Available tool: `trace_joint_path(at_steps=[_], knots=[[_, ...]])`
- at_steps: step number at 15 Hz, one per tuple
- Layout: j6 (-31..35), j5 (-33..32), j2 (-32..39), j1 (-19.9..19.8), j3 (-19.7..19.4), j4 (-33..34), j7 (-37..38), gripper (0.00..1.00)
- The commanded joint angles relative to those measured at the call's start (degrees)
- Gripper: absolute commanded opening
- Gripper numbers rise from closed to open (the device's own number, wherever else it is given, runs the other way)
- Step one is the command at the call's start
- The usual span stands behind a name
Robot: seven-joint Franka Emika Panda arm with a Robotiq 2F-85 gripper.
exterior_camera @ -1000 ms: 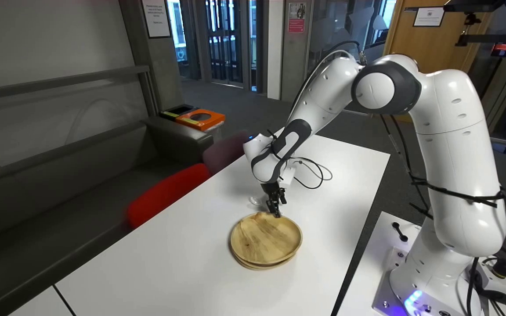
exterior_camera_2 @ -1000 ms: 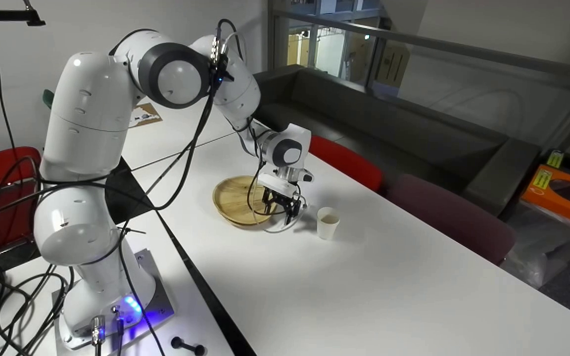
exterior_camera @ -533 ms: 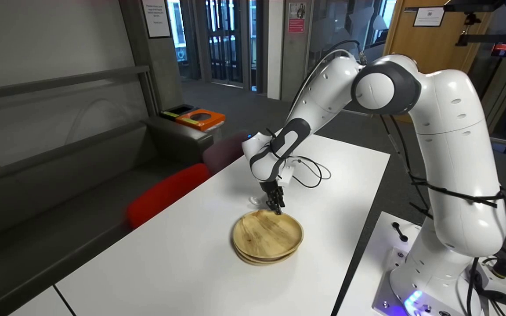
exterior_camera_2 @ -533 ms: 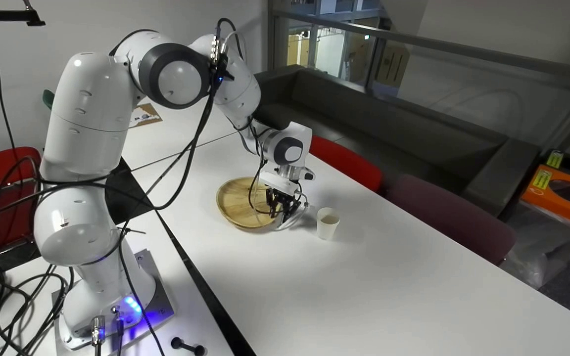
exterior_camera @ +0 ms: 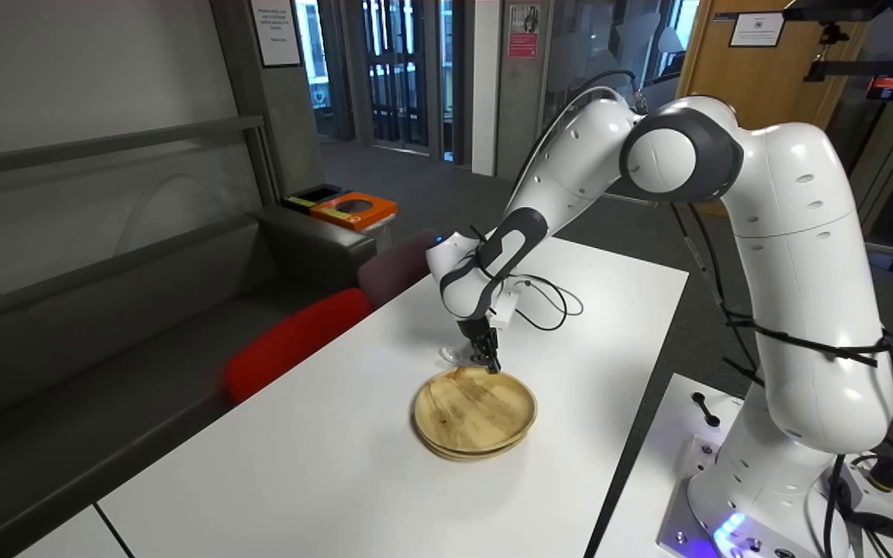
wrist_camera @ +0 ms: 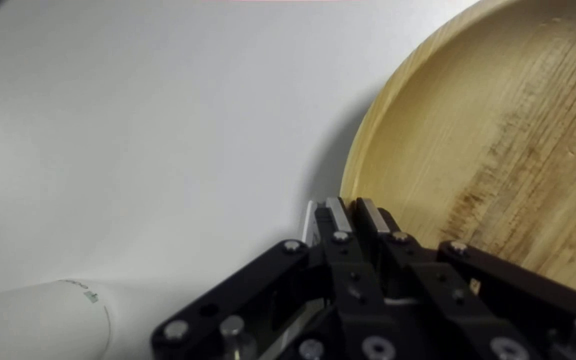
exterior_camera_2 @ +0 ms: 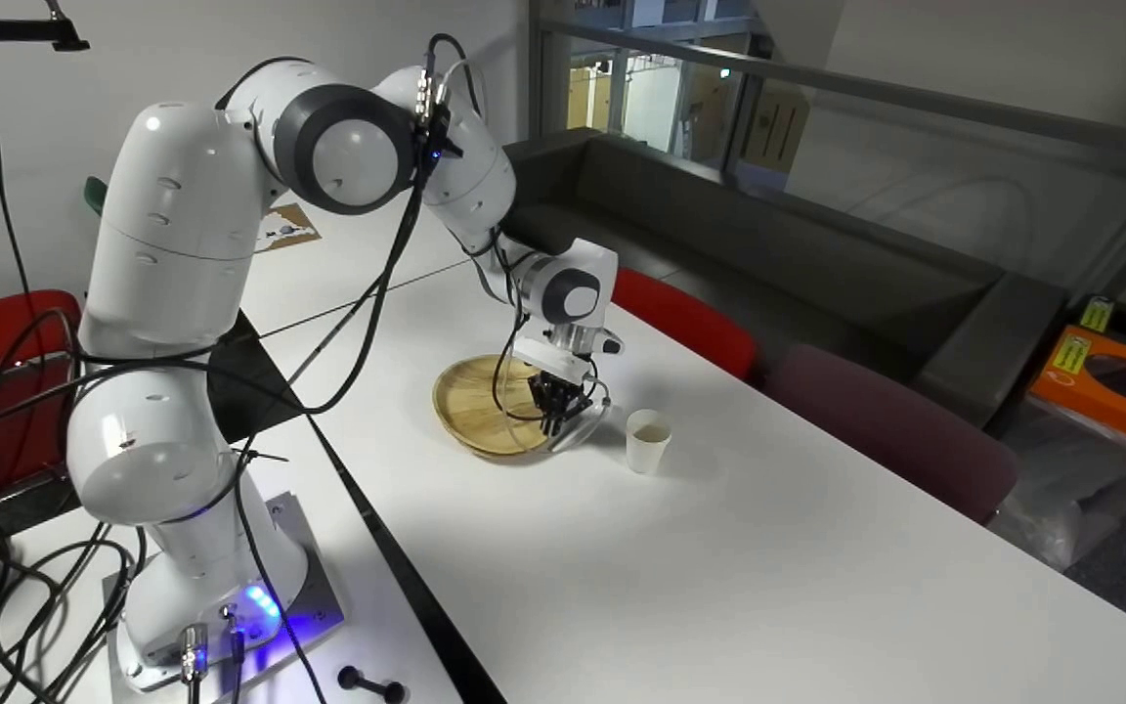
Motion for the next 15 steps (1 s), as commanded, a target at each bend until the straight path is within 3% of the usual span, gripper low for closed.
trace_joint_path(at_steps=[1,15], knots=[[-1.90,0.41,-0.83,0.10,-0.22,0.64,-0.91,0.02],[2.78,-0.19,-14.61,2.89,0.81,-9.38,2.45,0.02]])
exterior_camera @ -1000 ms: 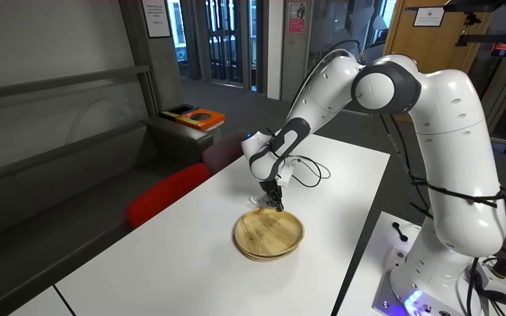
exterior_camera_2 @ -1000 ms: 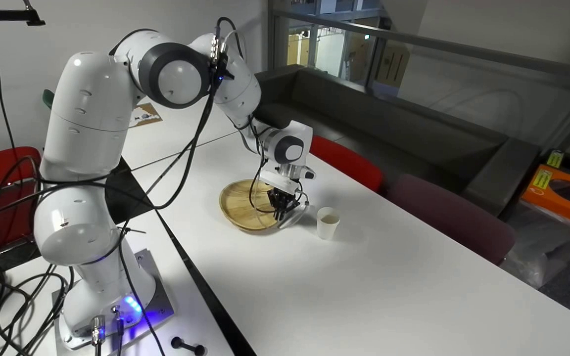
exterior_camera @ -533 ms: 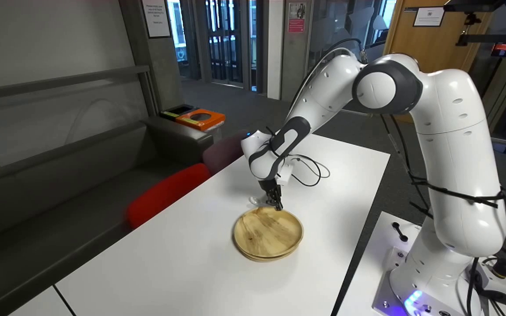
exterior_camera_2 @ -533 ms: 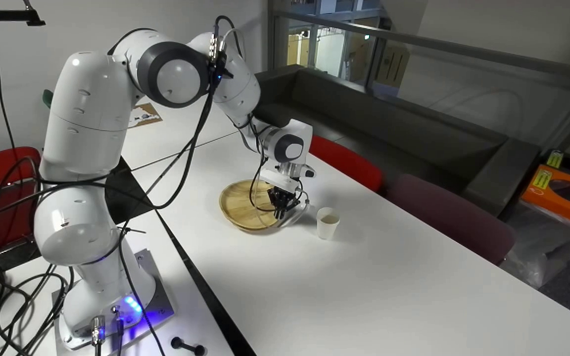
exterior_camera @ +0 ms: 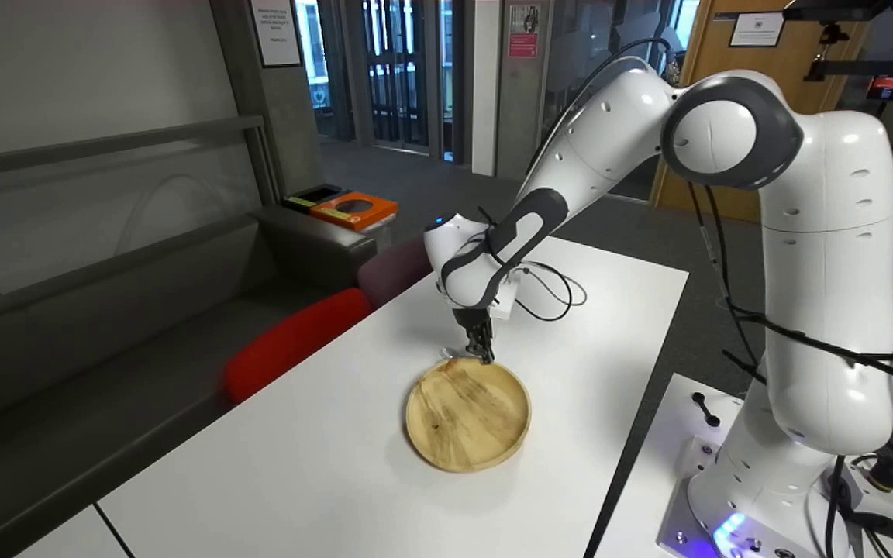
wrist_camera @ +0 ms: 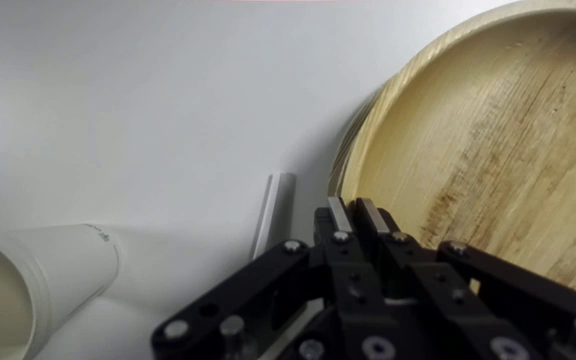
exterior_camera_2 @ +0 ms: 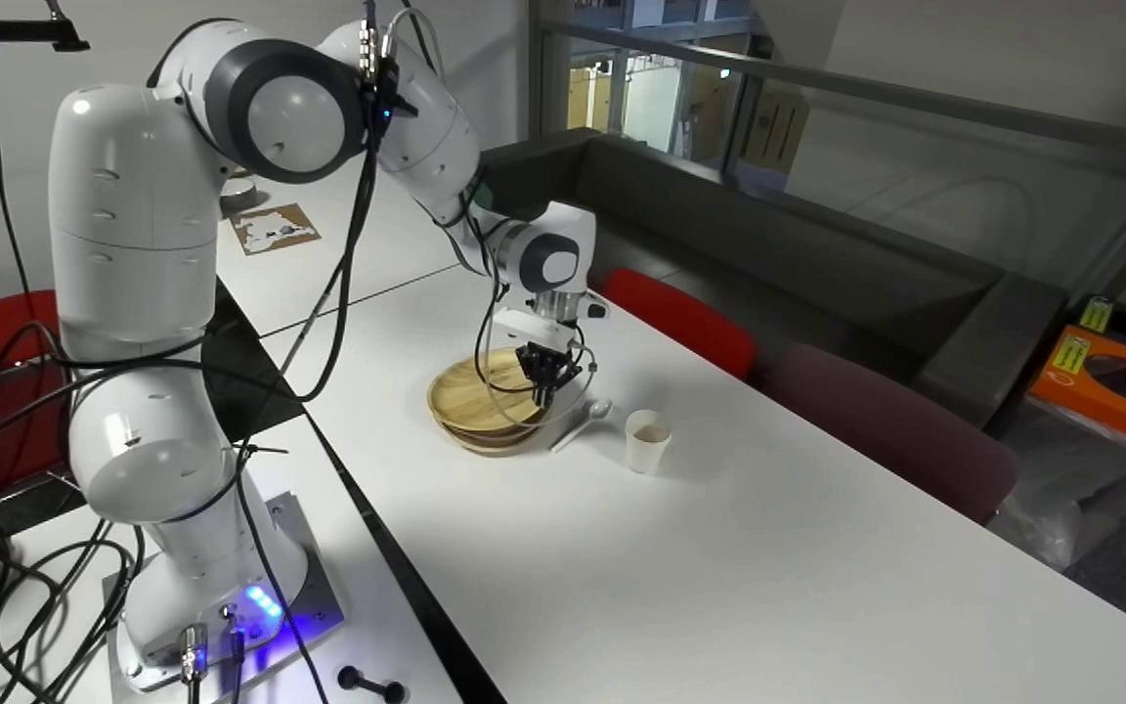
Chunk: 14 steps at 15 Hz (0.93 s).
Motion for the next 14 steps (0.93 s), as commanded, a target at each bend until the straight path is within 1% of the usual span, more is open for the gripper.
trace_joint_path(at_steps=[1,6,10,14], knots=[[1.81,-0.19,-6.35,0.98,-0.19,-4.09,2.57,0.02],[0.05,2.23,-9.61,0.73,-0.31,-1.85,5.56,0.02],[-3.05,8.37,-11.19,-0.14,-0.82,2.23,7.40,0.02],[-5.06,14.05,-10.67,-1.07,-1.90,6.45,9.59,0.02]])
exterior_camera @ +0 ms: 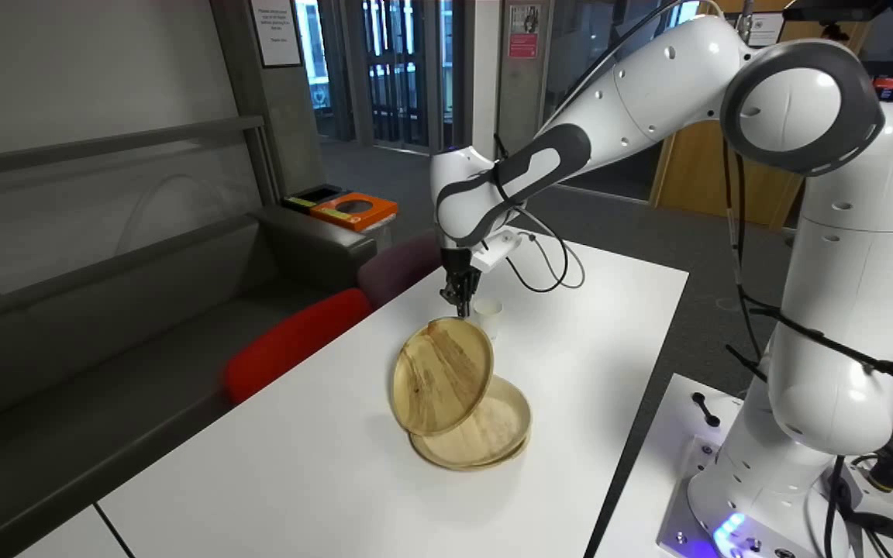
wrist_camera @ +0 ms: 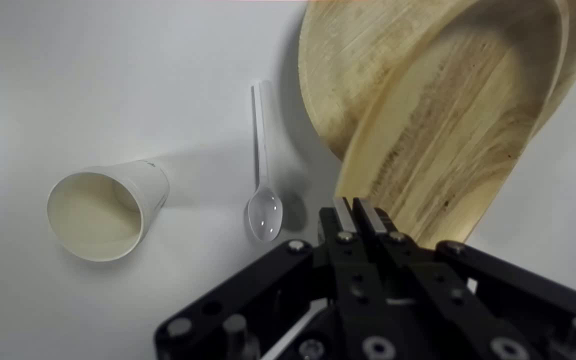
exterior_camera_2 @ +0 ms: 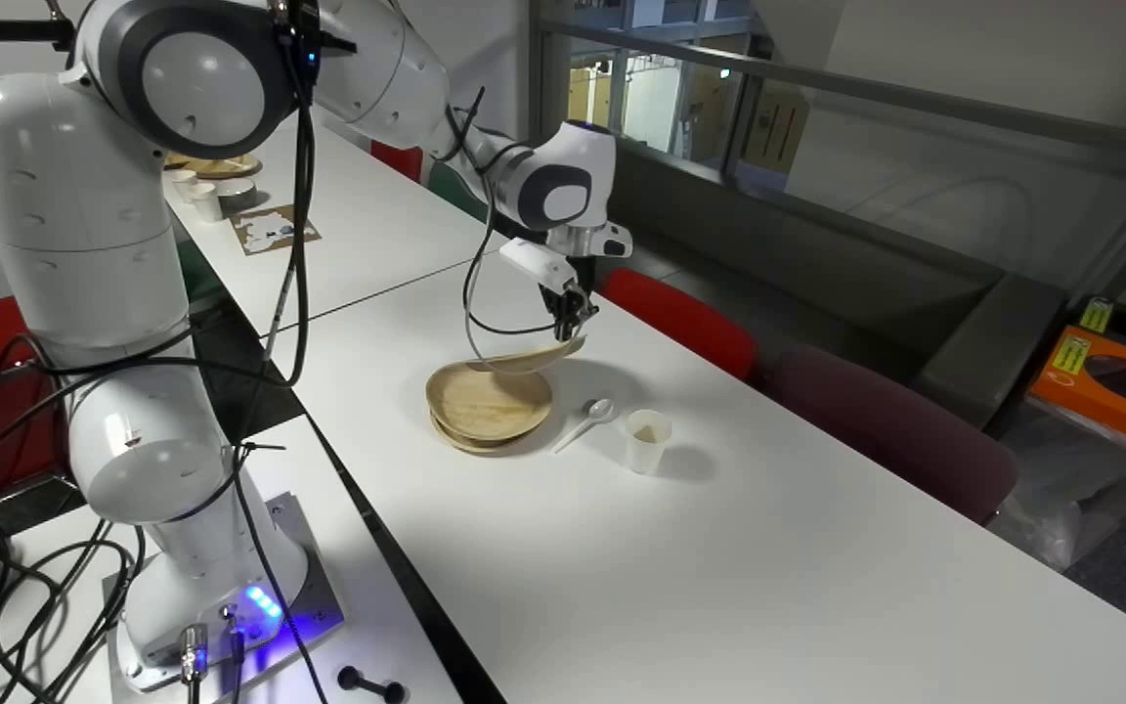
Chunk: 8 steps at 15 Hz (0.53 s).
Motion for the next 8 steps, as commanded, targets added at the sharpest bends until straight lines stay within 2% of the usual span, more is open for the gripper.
trace_joint_path(at_steps=[1,6,7,8], knots=[[-3.21,4.95,-0.60,-1.34,-0.73,3.54,2.55,0.02],[-2.54,9.05,-0.20,-1.98,-1.51,4.55,5.80,0.02],[-2.19,8.23,0.08,-1.74,-1.61,4.21,6.73,0.35],[-1.88,7.18,0.59,-1.40,-1.66,3.91,8.15,0.37]])
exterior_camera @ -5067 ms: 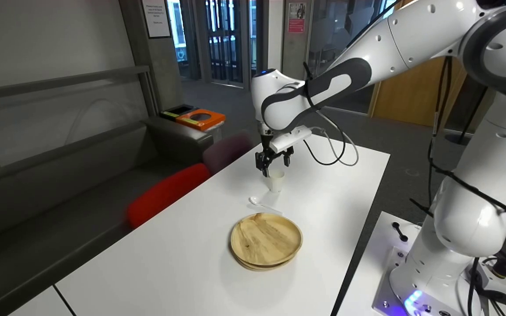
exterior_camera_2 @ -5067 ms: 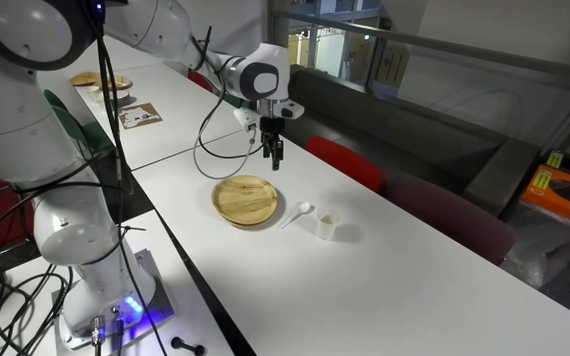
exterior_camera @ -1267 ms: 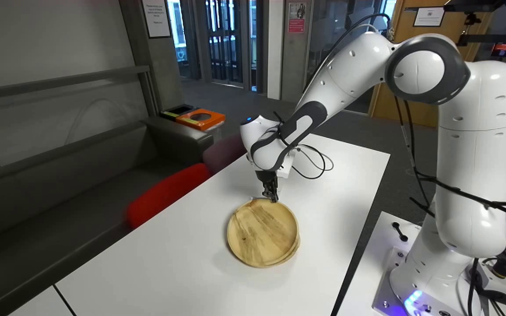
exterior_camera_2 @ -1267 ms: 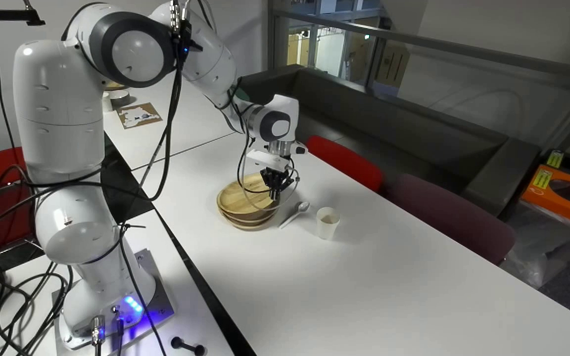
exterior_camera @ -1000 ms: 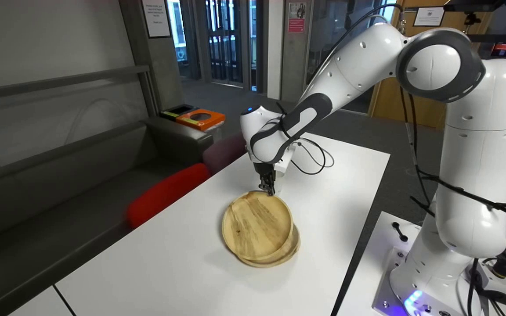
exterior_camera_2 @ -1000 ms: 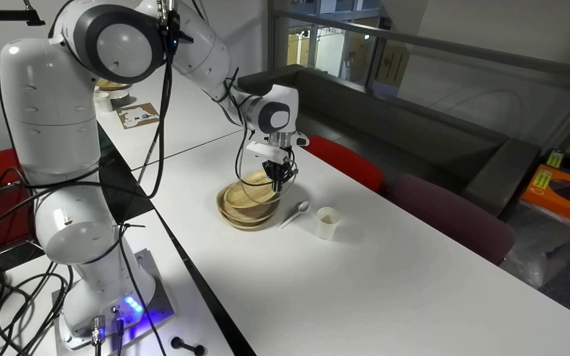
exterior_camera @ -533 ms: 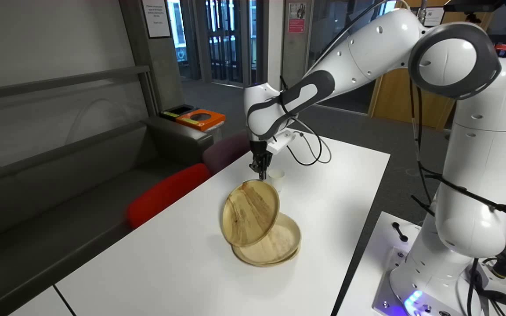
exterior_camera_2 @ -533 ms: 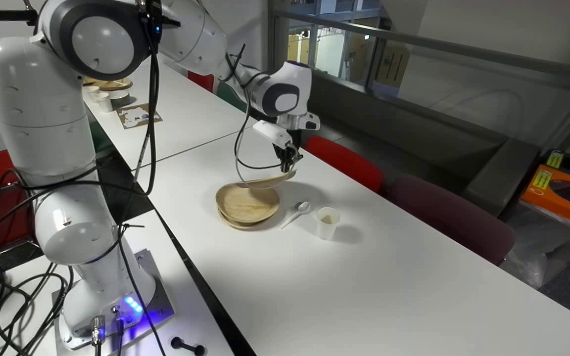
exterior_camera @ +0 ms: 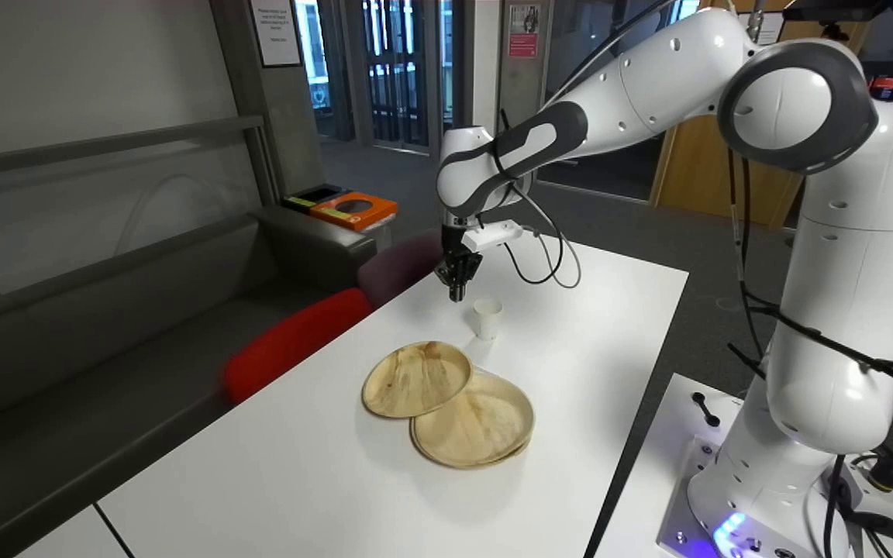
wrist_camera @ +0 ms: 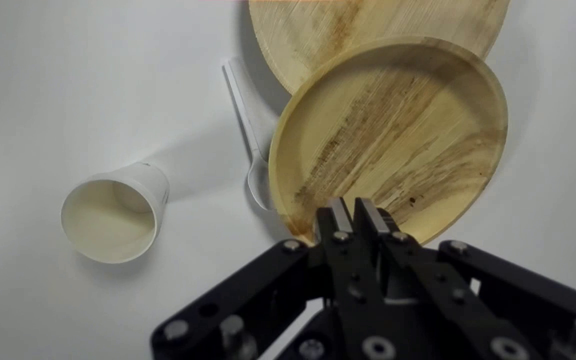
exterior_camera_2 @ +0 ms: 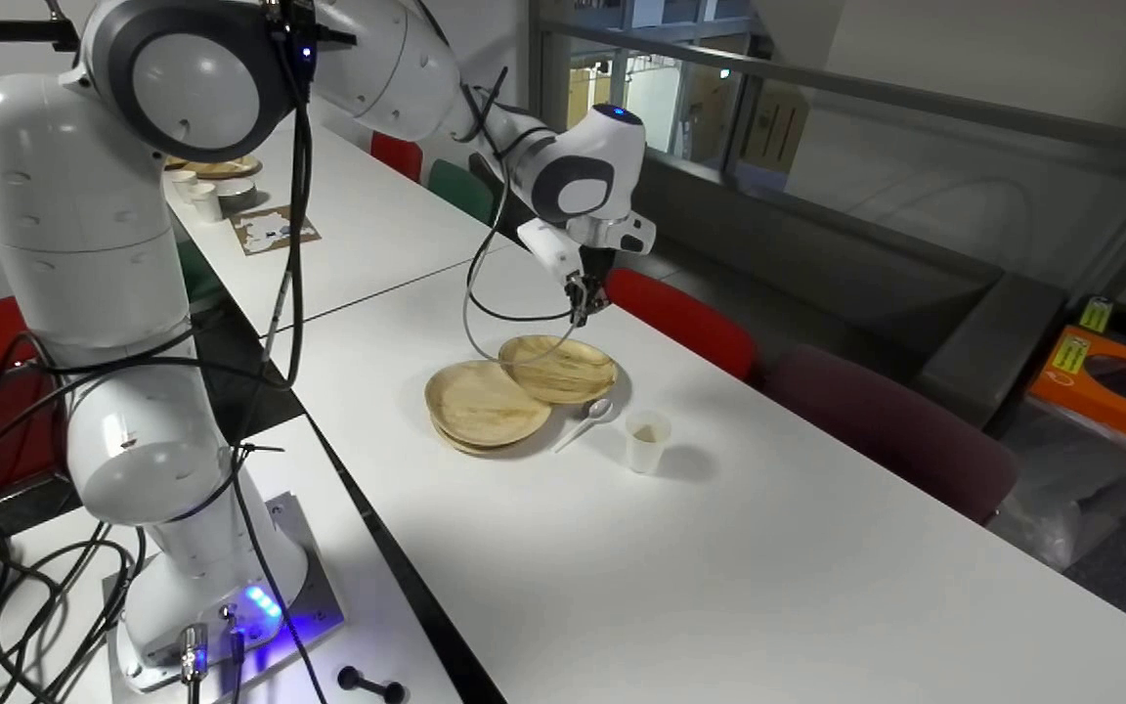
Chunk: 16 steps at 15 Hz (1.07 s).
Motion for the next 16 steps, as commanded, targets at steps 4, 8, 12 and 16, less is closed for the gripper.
trace_joint_path(at_steps=[4,8,12,16], knots=[[0.88,-5.56,4.68,2.70,-0.49,-1.21,12.08,0.65],[0.57,-8.60,11.37,5.17,-0.96,-0.80,20.46,0.95],[2.89,-7.17,15.86,6.64,-1.76,-0.53,27.11,1.00],[6.34,-5.87,17.67,7.38,-2.73,-0.89,31.69,1.00]])
